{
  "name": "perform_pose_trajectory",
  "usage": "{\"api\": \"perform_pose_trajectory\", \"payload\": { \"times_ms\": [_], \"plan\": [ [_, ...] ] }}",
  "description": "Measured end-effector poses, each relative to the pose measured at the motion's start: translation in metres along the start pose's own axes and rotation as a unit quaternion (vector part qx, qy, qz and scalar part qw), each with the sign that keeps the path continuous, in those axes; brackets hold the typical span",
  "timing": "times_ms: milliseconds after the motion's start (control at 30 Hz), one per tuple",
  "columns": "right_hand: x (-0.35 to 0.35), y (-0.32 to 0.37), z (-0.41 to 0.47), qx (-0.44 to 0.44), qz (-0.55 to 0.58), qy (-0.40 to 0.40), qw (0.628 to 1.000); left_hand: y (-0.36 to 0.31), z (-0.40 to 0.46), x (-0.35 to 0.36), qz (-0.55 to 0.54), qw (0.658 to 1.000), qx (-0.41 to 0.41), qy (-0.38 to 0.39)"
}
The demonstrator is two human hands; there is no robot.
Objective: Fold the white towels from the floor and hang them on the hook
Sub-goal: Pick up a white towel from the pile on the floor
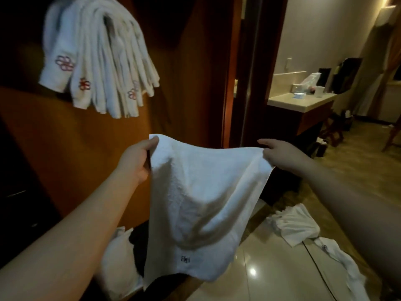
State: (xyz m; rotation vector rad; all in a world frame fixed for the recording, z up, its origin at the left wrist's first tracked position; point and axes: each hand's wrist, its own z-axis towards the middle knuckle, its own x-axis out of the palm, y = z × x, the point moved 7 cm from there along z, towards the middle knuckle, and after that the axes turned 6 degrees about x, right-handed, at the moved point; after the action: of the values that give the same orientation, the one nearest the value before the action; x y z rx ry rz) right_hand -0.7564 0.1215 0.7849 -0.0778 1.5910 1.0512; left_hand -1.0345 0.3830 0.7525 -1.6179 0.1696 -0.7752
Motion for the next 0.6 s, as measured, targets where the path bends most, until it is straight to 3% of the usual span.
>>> {"api": "perform_pose_trajectory", "payload": {
  "times_ms": [100, 233, 400, 467, 600],
  "plan": [
    [0.031, 0.041, -0.021, -0.056, 0.029, 0.065, 0.996, -0.002, -0.035, -0.022, 0.014, 0.998, -0.003, -0.064],
    [0.070, 0.090, -0.062, -0.072, 0.158, 0.132, 0.976, -0.003, -0.089, -0.041, 0.027, 0.993, 0.033, -0.114],
    [0.108, 0.154, -0.133, -0.146, 0.317, 0.358, 0.866, -0.008, -0.147, -0.040, 0.098, 0.990, 0.080, -0.057],
    [0.110, 0.172, -0.151, -0.209, 0.275, 0.354, 0.869, -0.011, -0.162, -0.038, 0.145, 0.985, 0.087, -0.027],
    [0.105, 0.198, -0.170, -0.316, 0.189, 0.235, 0.900, -0.024, -0.183, -0.034, 0.180, 0.975, 0.124, 0.040]
  ]
}}
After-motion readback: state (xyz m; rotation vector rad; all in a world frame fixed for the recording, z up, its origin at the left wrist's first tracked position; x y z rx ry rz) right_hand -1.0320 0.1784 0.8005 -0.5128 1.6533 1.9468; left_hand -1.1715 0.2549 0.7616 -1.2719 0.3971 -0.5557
